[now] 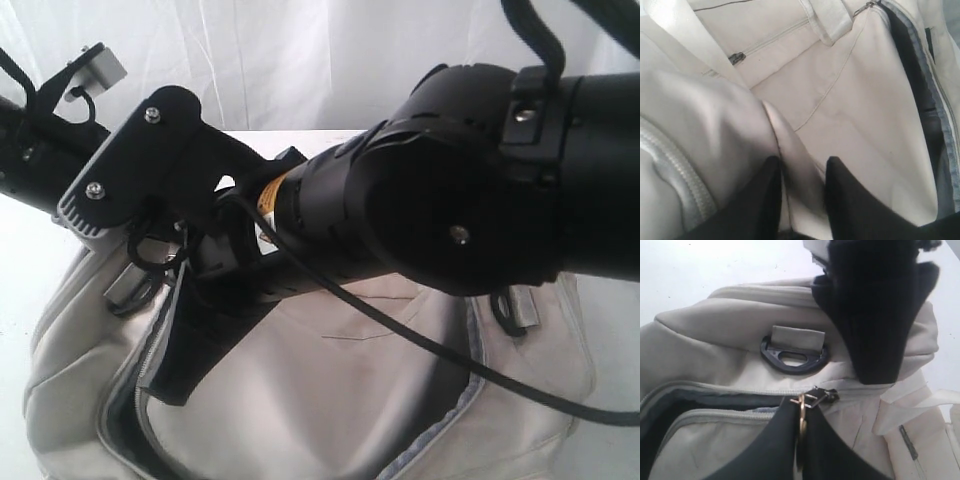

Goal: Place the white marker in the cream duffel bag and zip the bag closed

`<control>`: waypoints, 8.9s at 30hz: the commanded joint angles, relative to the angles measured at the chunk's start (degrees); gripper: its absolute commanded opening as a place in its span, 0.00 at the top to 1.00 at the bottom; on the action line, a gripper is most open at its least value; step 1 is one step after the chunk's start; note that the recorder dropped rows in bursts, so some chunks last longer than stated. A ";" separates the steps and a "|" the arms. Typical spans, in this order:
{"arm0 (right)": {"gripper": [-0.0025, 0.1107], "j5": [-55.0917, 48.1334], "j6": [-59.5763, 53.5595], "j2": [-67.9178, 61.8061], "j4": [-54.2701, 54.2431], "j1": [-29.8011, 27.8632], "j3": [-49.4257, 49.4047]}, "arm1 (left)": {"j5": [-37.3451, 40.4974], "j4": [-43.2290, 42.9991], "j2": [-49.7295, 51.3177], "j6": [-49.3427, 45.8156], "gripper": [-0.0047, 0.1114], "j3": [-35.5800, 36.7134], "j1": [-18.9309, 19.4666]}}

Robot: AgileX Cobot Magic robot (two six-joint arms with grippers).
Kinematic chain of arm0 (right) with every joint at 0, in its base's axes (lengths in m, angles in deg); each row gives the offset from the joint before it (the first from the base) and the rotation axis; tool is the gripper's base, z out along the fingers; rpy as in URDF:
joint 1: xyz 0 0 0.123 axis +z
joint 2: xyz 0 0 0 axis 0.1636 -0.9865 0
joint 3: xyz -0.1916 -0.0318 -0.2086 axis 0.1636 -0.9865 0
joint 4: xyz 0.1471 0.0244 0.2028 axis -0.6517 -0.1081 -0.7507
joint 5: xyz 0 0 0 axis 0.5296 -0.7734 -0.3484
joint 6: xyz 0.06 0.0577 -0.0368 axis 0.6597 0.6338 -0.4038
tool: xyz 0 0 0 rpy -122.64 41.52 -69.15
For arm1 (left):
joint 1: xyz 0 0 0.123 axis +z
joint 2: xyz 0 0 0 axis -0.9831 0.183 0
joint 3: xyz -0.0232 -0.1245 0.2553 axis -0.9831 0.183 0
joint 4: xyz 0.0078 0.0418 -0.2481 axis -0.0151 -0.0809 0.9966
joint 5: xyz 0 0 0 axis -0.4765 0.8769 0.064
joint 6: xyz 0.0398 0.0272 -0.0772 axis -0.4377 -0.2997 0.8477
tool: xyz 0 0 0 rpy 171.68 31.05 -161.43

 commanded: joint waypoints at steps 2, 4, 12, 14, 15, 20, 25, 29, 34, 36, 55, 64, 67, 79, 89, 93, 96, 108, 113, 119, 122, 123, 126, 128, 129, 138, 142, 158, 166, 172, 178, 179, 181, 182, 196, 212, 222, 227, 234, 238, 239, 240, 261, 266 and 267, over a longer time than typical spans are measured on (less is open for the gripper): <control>0.98 1.24 -1.21 0.24 0.07 0.55 1.67 | 1.00 1.03 0.65 0.06 0.80 0.56 -0.16; 0.98 1.24 -1.43 0.24 0.07 0.55 1.91 | 0.74 1.03 1.03 0.06 0.80 0.56 -0.16; 0.98 0.72 -1.43 0.24 0.07 0.55 1.90 | -8.13 4.11 1.03 0.73 0.96 0.56 -0.16; 0.98 -0.02 -1.43 0.24 -0.07 1.00 1.90 | -8.80 4.11 1.03 0.73 0.96 0.56 -0.16; 0.98 -0.60 -1.43 0.24 -0.07 1.49 1.90 | -9.83 4.39 1.03 0.73 0.96 0.56 -0.16; 0.98 -2.08 -1.43 0.24 -0.07 4.09 1.90 | -10.72 5.14 1.03 0.73 0.96 0.19 -0.16; 0.98 -8.31 -1.43 0.24 -2.32 5.81 1.90 | -11.09 5.04 1.03 0.73 0.96 0.19 -0.16; 0.98 -11.15 -1.43 0.36 -2.69 7.31 1.90 | -11.13 4.93 1.03 0.73 0.96 0.19 -0.06; 0.98 -12.21 -1.43 1.89 -5.15 8.55 1.90 | -11.73 4.95 1.03 0.27 0.96 0.19 -0.06; 0.98 -13.05 -1.43 3.00 -5.26 8.90 1.90 | -12.58 4.95 1.03 -0.16 0.96 0.19 -0.06; 0.98 -20.94 -0.80 5.55 -5.20 8.90 1.90 | -10.13 4.14 0.91 0.35 0.56 -2.53 -0.06; 0.98 -20.57 -0.80 5.55 -4.87 8.90 1.90 | 2.15 -8.18 -3.65 6.13 0.47 -7.42 -0.06; 0.98 -20.70 -0.80 5.55 -4.76 8.90 1.90 | 4.62 -18.55 -6.54 12.56 0.47 -7.42 -0.06; 0.98 -20.99 0.70 7.71 -1.69 8.90 1.90 | 9.56 -14.99 -9.74 13.98 0.47 -4.72 -0.16; 0.98 -20.11 0.97 7.61 -1.06 8.90 1.90 | 9.08 -4.67 -9.74 8.24 0.47 0.96 -2.26; 0.98 -20.00 1.09 7.61 -1.06 8.90 1.90 | 8.82 -5.28 -9.74 8.44 0.47 0.96 -4.01; 0.98 -19.76 1.19 7.61 -1.06 8.90 1.90 | 7.86 -8.31 -9.74 10.12 0.47 1.07 -5.18; 0.98 -18.27 1.31 7.61 -1.06 8.90 1.90 | 3.59 -12.17 -9.63 12.88 0.48 3.95 -8.21; 0.98 -18.14 1.31 7.61 -1.06 8.90 1.90 | 1.75 -11.81 -9.63 13.00 0.48 5.79 -8.21; 0.98 -18.14 1.31 7.61 -1.06 8.90 1.90 | 0.86 -7.44 -9.63 12.07 0.48 5.79 -8.21; 0.98 -18.03 1.31 7.61 -1.17 8.90 1.90 | 0.86 -7.21 -9.63 11.80 0.48 5.79 -8.21; 0.98 -18.03 1.31 7.61 -1.17 8.90 1.90 | 0.86 -7.09 -9.63 11.80 0.48 5.79 -8.21; 0.98 -17.46 1.31 7.61 -1.17 8.90 1.90 | -0.07 -7.19 -9.49 11.80 0.48 6.10 -8.87; 0.98 -16.97 1.31 7.61 -1.17 8.90 1.90 | -1.09 -7.33 -8.87 11.80 0.48 6.76 -9.87; 0.98 -16.97 1.31 7.61 -1.17 8.90 1.90 | -1.40 -7.33 -8.31 11.80 0.48 7.04 -10.33; 0.98 -16.85 1.31 7.61 -1.17 8.90 1.90 | -5.23 -9.31 -7.52 13.70 0.76 7.44 -11.41; 0.98 -16.85 1.31 7.61 -1.17 8.90 1.90 | -7.20 -9.20 -7.52 12.86 0.96 7.44 -11.41; 0.98 -28.43 8.45 10.89 -2.45 8.90 1.79 | -10.12 -12.85 -7.52 12.75 0.96 2.46 -11.41; 0.98 -36.87 14.27 15.21 -0.22 8.90 0.97 | -9.90 -13.08 -7.52 12.95 0.96 2.46 -11.41; 0.98 -40.62 19.09 18.21 0.76 8.90 -3.25 | -9.90 -13.08 -7.52 12.95 0.96 2.46 -11.41; 0.98 -42.44 23.27 20.26 4.17 8.90 -5.43 | -9.90 -13.08 -7.52 12.95 0.96 2.46 -11.41; 0.98 -43.10 23.73 20.50 4.62 8.90 -5.80 | -9.75 -13.07 -7.52 12.95 0.96 2.46 -11.41; 0.98 -44.76 25.24 21.09 6.27 8.90 -6.79 | -9.65 -13.07 -7.52 12.95 0.96 2.46 -11.41; 0.98 -44.89 26.05 21.56 6.65 8.90 -7.21 | -9.65 -13.23 -7.52 12.95 0.96 2.46 -11.41; 0.98 -44.89 34.93 26.21 13.70 8.90 -12.39 | -8.68 -15.19 -7.75 12.95 0.96 2.46 -11.41; 0.98 -30.67 31.58 21.39 12.85 8.90 -12.39 | -9.57 -11.39 -7.75 7.28 0.56 2.33 -11.41; 0.98 -26.64 31.34 18.53 12.97 8.90 -12.39 | -7.90 -7.92 -12.89 -5.46 0.55 -1.92 -11.41; 0.98 -26.47 31.34 18.51 13.51 8.90 -12.39 | 2.03 -12.21 -14.96 -8.40 0.55 -1.81 -11.41; 0.98 -24.89 30.54 18.51 13.33 8.90 -12.39 | 8.33 -13.15 -15.69 -17.89 0.55 -1.81 -11.41; 0.98 -24.89 30.56 18.51 13.22 8.90 -12.39 | 9.62 -12.02 -15.69 -21.51 0.55 -1.42 -11.41; 0.98 -24.89 30.56 18.51 13.24 8.90 -12.39 | 9.62 -11.72 -15.69 -22.26 0.55 -1.04 -11.41; 0.98 -24.89 30.56 18.51 13.09 8.90 -12.39 | 9.62 -11.58 -15.69 -23.16 0.55 -0.39 -11.41; 0.98 -24.43 30.52 18.51 13.01 8.90 -12.39 | 4.81 -10.42 -15.69 -33.79 0.55 4.52 -16.07; 0.98 -23.94 30.52 18.51 13.01 8.90 -12.39 | 4.81 -8.23 -15.69 -33.79 0.55 5.12 -16.07; 0.98 -23.94 30.52 18.51 13.01 8.90 -12.39 | 4.66 -6.70 -15.69 -34.37 0.55 5.94 -16.07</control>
